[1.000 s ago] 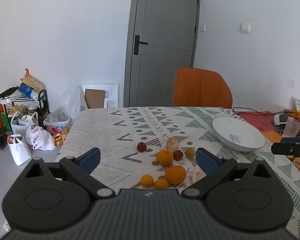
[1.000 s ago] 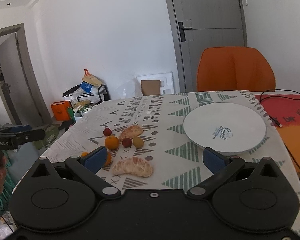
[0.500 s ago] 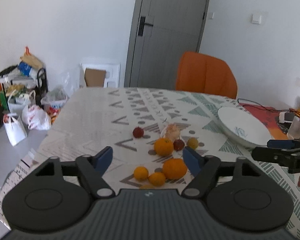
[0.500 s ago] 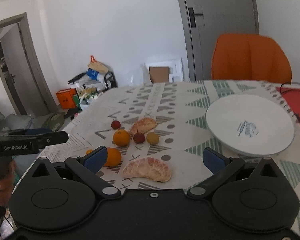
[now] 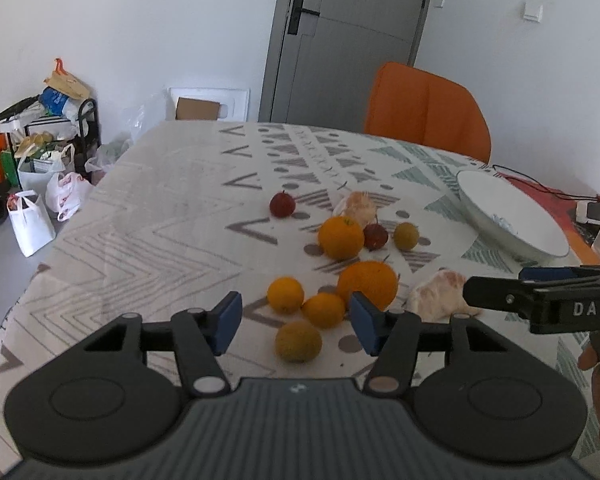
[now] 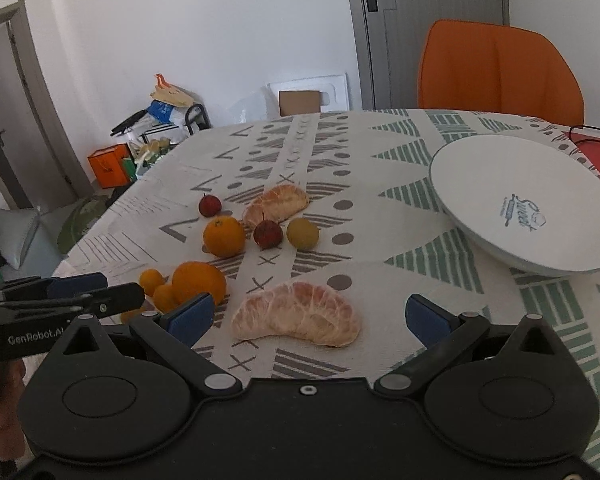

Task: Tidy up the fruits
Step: 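Grasp the small kumquat with the left tool while the right tool grasps the peeled grapefruit segment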

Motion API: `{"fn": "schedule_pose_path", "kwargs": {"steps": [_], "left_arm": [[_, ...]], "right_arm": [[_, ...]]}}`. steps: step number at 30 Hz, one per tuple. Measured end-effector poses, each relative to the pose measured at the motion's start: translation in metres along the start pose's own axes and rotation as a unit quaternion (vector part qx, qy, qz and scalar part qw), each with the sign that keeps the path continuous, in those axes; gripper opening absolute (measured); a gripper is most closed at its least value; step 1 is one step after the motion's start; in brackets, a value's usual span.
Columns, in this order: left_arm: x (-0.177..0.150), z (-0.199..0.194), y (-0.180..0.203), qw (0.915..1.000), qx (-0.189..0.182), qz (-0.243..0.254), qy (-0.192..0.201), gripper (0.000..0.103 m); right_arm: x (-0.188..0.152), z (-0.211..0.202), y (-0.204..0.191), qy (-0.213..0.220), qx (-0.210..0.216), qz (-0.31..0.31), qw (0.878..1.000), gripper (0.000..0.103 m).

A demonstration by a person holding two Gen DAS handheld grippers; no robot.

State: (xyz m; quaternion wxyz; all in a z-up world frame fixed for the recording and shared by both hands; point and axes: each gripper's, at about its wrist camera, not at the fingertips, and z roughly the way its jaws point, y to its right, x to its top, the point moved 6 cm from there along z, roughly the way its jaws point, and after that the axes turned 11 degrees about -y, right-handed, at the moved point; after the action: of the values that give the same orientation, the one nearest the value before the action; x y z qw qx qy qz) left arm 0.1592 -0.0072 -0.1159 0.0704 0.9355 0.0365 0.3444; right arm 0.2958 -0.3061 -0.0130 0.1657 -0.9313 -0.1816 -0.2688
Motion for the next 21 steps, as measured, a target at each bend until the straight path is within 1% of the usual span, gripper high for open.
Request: {"fn": "schedule_pose_path", "kwargs": {"steps": [4,6,7,8,9,10,14,17,21], "left_arm": [[-0.008,0.008,-0.001,0.9999,0.002,-0.002,-0.011,0.047],[-0.011,0.012,-0.001,0.9998,0.004,-0.001,-0.019,0.040],[-0.013,0.014,-0.001,0.9998,0.005,0.001,-0.022,0.039],[-0.014,0.014,0.000,0.9998,0.010,0.007,-0.015,0.035],[-0.014,0.015,0.000,0.9997,0.017,0.010,-0.015,0.029],[-0.014,0.015,0.000,0.9996,0.021,0.011,-0.013,0.025],[-0.013,0.014,-0.002,0.9999,0.013,0.001,-0.009,0.026],[-0.012,0.013,-0.003,0.9999,0.011,-0.001,-0.005,0.026],[-0.010,0.011,-0.003,1.0000,0.006,-0.004,0.001,0.026]], "right_arm": [[-0.004,0.012,-0.007,-0.010,-0.009,-0.006,1.000,0.103],[-0.006,0.017,-0.009,-0.013,-0.015,-0.011,1.000,0.103],[-0.006,0.019,-0.010,-0.014,-0.020,-0.013,1.000,0.103],[-0.007,0.021,-0.011,-0.015,-0.024,-0.015,0.999,0.103],[-0.007,0.023,-0.012,-0.014,-0.028,-0.017,0.999,0.103],[-0.007,0.025,-0.012,-0.014,-0.032,-0.019,0.999,0.103],[-0.011,0.033,-0.012,-0.026,-0.060,-0.021,0.998,0.103],[-0.013,0.038,-0.011,-0.029,-0.062,-0.017,0.998,0.103],[-0.012,0.042,-0.013,-0.027,-0.083,-0.018,0.996,0.103]]}}
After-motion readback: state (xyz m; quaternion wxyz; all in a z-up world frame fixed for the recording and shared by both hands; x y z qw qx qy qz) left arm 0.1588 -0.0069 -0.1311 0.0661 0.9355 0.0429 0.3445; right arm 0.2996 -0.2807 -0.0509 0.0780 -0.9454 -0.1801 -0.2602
